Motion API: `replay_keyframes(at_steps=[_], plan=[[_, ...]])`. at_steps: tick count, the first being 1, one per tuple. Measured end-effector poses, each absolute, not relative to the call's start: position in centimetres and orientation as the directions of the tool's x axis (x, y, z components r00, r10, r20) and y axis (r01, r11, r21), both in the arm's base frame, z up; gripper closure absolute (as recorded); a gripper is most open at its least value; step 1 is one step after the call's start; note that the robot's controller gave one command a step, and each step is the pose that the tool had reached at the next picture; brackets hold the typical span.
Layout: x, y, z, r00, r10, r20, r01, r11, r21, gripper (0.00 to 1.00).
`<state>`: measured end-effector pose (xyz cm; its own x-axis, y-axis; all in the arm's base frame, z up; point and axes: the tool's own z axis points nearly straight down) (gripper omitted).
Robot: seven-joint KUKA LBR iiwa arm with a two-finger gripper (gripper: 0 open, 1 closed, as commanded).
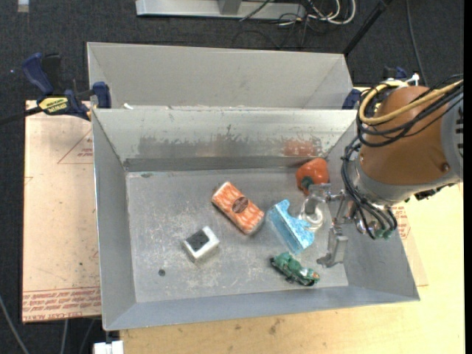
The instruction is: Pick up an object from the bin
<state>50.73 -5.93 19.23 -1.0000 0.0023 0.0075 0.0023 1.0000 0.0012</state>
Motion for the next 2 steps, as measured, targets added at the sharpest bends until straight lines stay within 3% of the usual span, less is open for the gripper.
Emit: replay_keyframes(at_steps=[1, 2], plan=[[50.9, -5.9, 19.7, -1.000, 0.000, -0.001, 0.000, 1.000, 0.000, 0.00], [50.4, -5.7, 13.6, -0.939, -0.344, -0.006, -0.344, 0.939, -0.002, 0.00]])
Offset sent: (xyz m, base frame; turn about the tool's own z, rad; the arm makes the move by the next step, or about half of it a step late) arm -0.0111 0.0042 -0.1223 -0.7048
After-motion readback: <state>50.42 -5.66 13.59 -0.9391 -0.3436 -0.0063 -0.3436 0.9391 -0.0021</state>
